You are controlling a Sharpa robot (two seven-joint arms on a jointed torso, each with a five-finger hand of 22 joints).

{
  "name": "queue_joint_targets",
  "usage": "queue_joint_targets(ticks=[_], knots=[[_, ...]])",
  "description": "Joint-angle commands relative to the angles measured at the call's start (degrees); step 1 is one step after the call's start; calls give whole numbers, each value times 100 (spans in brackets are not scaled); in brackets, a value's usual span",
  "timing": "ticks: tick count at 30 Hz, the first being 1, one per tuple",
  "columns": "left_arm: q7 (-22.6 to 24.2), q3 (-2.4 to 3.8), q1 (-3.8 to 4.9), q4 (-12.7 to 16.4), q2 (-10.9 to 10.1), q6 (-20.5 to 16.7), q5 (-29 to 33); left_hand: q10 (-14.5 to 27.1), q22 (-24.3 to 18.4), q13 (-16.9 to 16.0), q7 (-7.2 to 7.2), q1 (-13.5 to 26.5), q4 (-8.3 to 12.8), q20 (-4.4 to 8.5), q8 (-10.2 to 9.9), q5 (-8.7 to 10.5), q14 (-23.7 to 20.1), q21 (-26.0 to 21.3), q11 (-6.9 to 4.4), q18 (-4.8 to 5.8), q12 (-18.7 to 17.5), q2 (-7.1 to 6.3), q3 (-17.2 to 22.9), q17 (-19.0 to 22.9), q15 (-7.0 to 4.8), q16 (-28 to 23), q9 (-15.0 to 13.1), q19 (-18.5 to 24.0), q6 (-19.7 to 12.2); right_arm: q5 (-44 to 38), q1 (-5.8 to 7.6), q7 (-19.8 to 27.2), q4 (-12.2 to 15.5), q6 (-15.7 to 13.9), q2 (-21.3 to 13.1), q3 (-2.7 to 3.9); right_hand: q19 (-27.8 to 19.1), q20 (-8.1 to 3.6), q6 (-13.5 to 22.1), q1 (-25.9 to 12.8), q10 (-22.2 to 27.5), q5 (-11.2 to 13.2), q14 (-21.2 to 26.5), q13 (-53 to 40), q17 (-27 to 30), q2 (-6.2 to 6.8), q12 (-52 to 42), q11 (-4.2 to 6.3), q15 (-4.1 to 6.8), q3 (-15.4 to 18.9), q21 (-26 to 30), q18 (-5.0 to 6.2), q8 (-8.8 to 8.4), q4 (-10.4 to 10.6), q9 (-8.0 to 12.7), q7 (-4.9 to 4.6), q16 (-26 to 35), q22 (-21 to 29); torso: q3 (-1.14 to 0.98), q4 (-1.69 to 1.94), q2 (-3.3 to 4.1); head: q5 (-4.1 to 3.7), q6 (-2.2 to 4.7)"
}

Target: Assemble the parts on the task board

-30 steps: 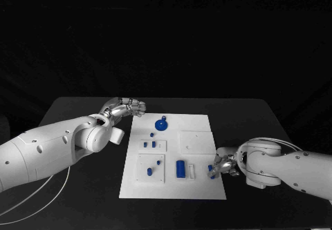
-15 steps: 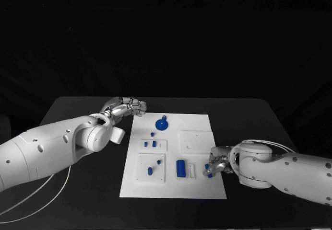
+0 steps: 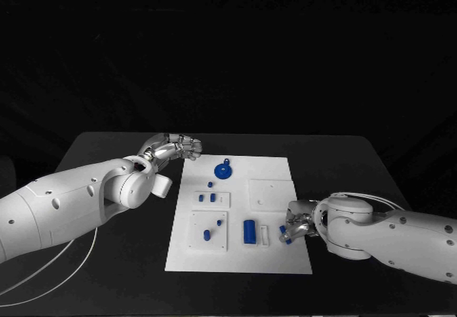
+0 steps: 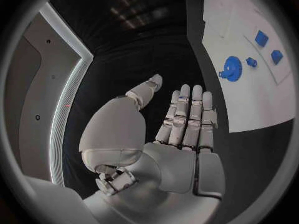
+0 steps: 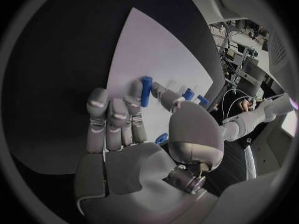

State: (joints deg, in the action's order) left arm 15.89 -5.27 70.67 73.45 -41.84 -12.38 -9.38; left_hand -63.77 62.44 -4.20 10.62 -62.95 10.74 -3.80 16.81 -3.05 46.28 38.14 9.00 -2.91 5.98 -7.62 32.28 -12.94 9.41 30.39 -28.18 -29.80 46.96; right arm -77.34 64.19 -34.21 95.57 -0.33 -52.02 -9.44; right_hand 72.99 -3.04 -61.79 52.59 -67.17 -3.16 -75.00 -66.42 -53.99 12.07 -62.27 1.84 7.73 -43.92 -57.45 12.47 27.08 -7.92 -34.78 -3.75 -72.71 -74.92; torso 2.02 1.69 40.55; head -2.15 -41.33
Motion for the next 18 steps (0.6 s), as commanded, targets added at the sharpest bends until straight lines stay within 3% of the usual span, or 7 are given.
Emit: queue_joint_targets(ticks=[1,3,8,15,17,18], knots=[[19,4,1,15,4,88,7,38,9,4,-10,55,-23,-15,22,-6,24,-32,-11,-50,-12,-18,-3,-6,31,-39,9,-39,-41,74,-79,-41,-77,-87,17,-62,-27,6,160,184,30,-262,-16,-3,6,-116,31,-35,-27,-131,26,250,-993,-100,589,-115,38,-26,-3,1,0,1,0],[18,3,1,17,4,92,7,38,9,4,-9,55,-23,-15,22,-6,24,-32,-11,-50,-12,-18,-3,-7,30,-39,9,-39,-42,318,-79,-20,-100,-168,14,-62,-35,29,195,250,31,-920,-16,-13,5,-272,27,-57,-53,-273,18,246,-1013,-307,606,-135,38,-38,-5,0,-1,5,3],[17,3,1,22,2,91,4,38,10,4,-9,55,-24,-15,21,-5,25,-33,-12,-50,-11,-20,-4,-9,30,-40,10,-38,-44,839,-79,66,-101,-379,-10,-61,-20,74,217,100,19,-1434,-26,-21,12,-439,26,-80,-71,-466,10,253,-1036,-463,645,-159,45,-44,-3,-1,0,9,6],[15,2,1,27,-5,83,-5,37,12,4,-9,52,-25,-14,22,-5,26,-34,-12,-51,-11,-22,-4,-11,29,-42,11,-37,-45,1345,-76,216,11,-829,-83,-59,14,84,178,-100,-10,-1487,-38,-25,16,-445,20,-74,-68,-448,-6,253,-1019,-429,658,-152,46,-46,-8,-3,-2,17,12],[15,2,1,29,-5,80,-6,37,12,4,-9,51,-24,-14,22,-5,26,-35,-13,-51,-10,-22,-4,-12,29,-42,11,-37,-45,1529,-66,271,47,-908,-111,-57,24,82,161,-152,-20,-1457,-42,-26,17,-405,17,-68,-62,-407,-9,253,-1009,-413,658,-145,45,-45,-9,-3,-1,15,9],[15,2,1,30,-6,79,-7,37,12,4,-9,51,-24,-14,22,-5,26,-35,-13,-51,-10,-23,-4,-12,29,-43,11,-37,-45,1593,-61,294,64,-959,-122,-56,32,85,152,-215,-25,-1432,-44,-27,16,-322,15,-68,-63,-346,-13,253,-1004,-398,658,-145,43,-46,-10,-5,-1,16,10]])
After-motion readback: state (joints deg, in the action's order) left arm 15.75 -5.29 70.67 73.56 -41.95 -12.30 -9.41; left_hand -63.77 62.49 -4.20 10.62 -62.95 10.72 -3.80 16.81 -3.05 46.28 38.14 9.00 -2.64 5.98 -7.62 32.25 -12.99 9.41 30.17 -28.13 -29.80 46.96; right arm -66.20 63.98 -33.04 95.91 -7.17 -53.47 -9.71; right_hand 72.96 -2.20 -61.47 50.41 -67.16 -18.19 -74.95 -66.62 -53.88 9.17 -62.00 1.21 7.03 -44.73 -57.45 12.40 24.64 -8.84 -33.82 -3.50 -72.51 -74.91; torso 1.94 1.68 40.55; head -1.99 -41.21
